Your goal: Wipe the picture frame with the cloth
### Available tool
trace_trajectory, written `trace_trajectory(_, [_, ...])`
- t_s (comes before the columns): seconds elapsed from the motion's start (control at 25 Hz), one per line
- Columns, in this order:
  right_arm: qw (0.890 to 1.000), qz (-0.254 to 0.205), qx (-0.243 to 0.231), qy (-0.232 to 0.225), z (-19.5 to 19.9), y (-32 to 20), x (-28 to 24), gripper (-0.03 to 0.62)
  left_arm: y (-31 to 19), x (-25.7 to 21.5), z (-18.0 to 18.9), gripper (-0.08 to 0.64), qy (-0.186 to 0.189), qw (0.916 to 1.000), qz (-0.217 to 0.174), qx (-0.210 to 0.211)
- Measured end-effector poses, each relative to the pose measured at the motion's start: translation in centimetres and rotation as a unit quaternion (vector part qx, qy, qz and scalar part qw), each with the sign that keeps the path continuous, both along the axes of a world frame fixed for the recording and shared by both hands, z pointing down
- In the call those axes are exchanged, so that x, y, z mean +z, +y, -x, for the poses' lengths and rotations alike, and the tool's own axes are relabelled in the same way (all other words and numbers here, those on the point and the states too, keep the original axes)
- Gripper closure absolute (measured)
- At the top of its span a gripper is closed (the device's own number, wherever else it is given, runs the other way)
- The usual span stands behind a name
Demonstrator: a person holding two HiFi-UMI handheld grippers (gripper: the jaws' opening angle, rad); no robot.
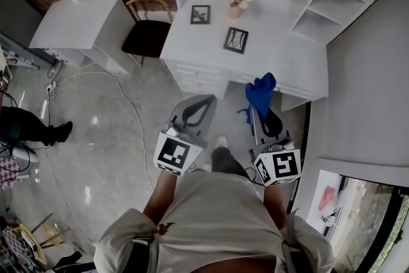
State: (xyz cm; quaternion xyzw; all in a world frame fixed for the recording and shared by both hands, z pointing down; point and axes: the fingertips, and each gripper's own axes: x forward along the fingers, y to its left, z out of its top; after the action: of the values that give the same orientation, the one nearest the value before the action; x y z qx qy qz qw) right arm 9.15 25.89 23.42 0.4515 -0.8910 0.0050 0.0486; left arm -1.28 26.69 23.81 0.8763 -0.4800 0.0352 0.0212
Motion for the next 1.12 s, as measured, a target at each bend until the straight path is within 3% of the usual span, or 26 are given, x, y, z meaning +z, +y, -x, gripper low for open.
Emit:
trace_trajectory(0.76, [0.999, -0.003, -0.046, -0.013, -2.4, -10.0, -0.3, 0.545, -9.7, -0.5, -2.8, 0.564, -0.014, 0.9992, -0.003, -0.038])
trace_trajectory(1.12, [0.999, -0.006, -0.037, -0.020, -3.9, -13.4, -0.7, 0.545, -13.1, -0.5, -3.9, 0.564, -0.020, 0.9991, -0.002, -0.037])
